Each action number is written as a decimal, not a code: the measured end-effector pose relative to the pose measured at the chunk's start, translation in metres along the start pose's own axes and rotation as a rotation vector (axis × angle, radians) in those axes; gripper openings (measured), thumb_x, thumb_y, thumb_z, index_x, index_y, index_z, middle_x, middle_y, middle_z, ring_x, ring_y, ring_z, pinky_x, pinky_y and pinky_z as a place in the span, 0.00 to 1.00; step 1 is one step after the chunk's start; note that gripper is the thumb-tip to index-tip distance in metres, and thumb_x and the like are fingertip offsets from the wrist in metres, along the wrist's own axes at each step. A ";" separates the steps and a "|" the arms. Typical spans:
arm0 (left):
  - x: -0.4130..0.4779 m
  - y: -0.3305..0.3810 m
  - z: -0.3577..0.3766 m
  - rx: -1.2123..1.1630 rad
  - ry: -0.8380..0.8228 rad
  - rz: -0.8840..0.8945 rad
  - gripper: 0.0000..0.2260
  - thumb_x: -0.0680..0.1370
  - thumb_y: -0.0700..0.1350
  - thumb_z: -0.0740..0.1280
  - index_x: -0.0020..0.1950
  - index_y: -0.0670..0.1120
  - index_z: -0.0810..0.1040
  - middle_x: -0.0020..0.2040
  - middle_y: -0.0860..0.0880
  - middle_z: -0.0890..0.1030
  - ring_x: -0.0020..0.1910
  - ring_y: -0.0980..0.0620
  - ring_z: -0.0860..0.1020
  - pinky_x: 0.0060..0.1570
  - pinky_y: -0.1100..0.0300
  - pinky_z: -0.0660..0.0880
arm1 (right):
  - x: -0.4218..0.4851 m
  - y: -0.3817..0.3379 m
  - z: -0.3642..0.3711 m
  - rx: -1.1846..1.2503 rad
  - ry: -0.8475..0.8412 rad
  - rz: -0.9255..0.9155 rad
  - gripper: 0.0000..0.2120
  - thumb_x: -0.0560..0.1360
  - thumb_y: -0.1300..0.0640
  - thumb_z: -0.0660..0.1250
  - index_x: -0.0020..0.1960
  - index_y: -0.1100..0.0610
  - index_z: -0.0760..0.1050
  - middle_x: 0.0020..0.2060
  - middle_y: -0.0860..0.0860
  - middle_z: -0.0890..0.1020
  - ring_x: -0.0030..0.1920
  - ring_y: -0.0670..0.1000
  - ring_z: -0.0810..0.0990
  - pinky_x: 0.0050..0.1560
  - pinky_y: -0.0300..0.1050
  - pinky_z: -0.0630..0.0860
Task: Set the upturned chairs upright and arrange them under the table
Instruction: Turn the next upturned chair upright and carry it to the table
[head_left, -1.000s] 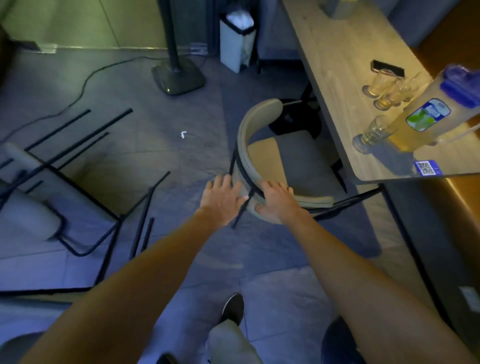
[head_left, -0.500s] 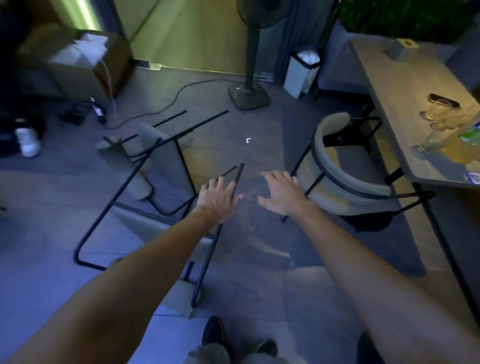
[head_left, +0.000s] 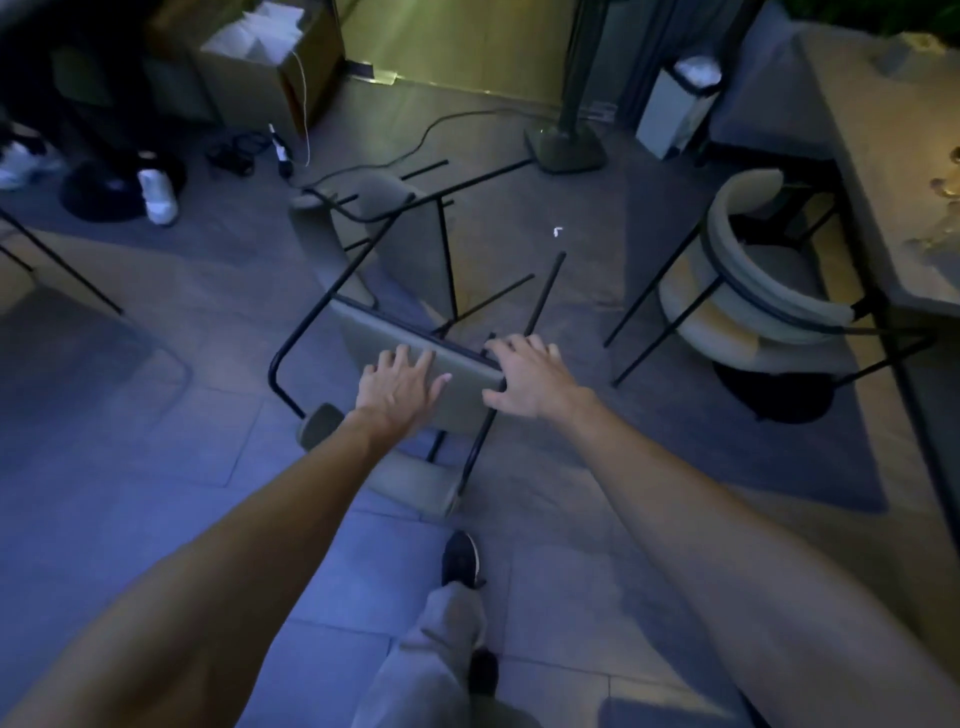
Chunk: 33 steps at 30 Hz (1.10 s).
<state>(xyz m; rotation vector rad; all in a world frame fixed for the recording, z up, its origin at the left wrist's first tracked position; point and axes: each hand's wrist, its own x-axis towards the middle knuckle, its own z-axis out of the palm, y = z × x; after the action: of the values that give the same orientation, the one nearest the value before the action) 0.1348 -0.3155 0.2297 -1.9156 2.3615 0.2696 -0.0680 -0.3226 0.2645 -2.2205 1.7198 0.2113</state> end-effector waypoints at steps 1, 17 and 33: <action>-0.014 -0.008 0.007 0.001 -0.021 -0.008 0.24 0.82 0.62 0.48 0.71 0.48 0.65 0.64 0.41 0.71 0.61 0.39 0.71 0.56 0.44 0.71 | -0.005 -0.012 0.011 0.001 -0.021 -0.002 0.35 0.72 0.39 0.64 0.74 0.53 0.61 0.68 0.57 0.69 0.67 0.62 0.66 0.64 0.60 0.63; -0.060 -0.160 0.073 0.020 -0.217 0.069 0.24 0.82 0.62 0.47 0.72 0.48 0.64 0.64 0.42 0.70 0.63 0.40 0.70 0.59 0.44 0.70 | 0.022 -0.146 0.093 0.005 -0.219 0.122 0.34 0.73 0.40 0.65 0.73 0.54 0.62 0.68 0.58 0.69 0.67 0.62 0.66 0.65 0.61 0.63; 0.056 -0.335 0.037 0.295 -0.292 0.344 0.17 0.82 0.54 0.55 0.67 0.48 0.66 0.64 0.43 0.69 0.63 0.41 0.69 0.58 0.46 0.71 | 0.164 -0.292 0.085 0.185 -0.120 0.219 0.34 0.72 0.40 0.65 0.73 0.53 0.63 0.67 0.57 0.69 0.66 0.62 0.67 0.64 0.58 0.64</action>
<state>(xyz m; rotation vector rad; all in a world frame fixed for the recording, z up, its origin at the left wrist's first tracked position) 0.4483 -0.4290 0.1565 -1.2480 2.3588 0.1938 0.2624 -0.3791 0.1813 -1.8522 1.8347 0.2211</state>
